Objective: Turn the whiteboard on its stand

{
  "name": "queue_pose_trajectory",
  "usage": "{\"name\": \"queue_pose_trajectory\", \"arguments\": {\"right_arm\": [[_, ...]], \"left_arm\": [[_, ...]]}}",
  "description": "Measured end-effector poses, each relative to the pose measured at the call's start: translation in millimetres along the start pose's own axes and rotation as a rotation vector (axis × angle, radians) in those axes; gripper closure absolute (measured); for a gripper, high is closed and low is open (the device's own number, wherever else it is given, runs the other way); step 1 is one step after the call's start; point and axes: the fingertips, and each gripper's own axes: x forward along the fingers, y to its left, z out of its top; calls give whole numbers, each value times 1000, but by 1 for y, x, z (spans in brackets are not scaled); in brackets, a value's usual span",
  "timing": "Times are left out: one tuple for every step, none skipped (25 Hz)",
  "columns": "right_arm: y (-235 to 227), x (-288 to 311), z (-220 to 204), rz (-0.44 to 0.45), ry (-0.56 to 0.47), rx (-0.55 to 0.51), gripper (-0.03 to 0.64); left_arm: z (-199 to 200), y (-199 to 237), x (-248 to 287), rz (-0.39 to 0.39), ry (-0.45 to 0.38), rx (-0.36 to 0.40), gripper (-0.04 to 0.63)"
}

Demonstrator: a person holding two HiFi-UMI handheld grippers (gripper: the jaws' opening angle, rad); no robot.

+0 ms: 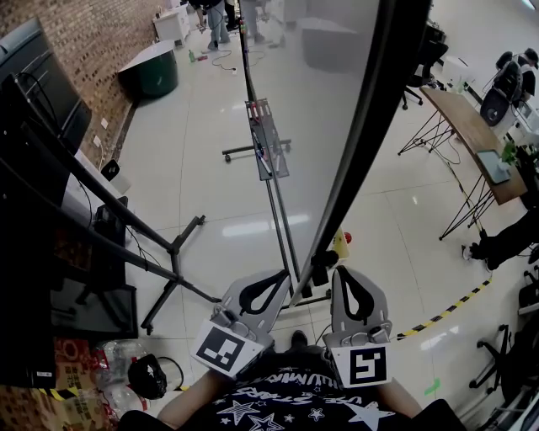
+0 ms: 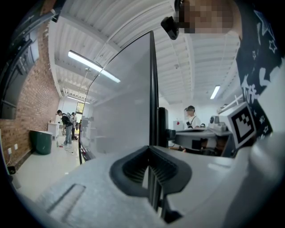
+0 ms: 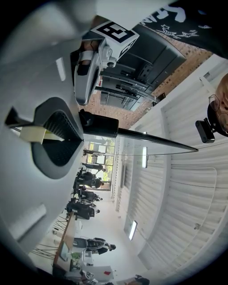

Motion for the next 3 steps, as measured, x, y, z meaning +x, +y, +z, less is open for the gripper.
{"name": "queue_pose_trajectory", "arguments": {"right_arm": [[0, 0, 0, 0, 2, 1, 609], [0, 0, -1, 0, 4, 2, 609], [0, 0, -1, 0, 7, 3, 609]], "left_arm": [[0, 0, 0, 0, -1, 1, 591], [1, 0, 0, -1, -2, 1, 591], [1, 0, 1, -2, -3, 2, 591]]}}
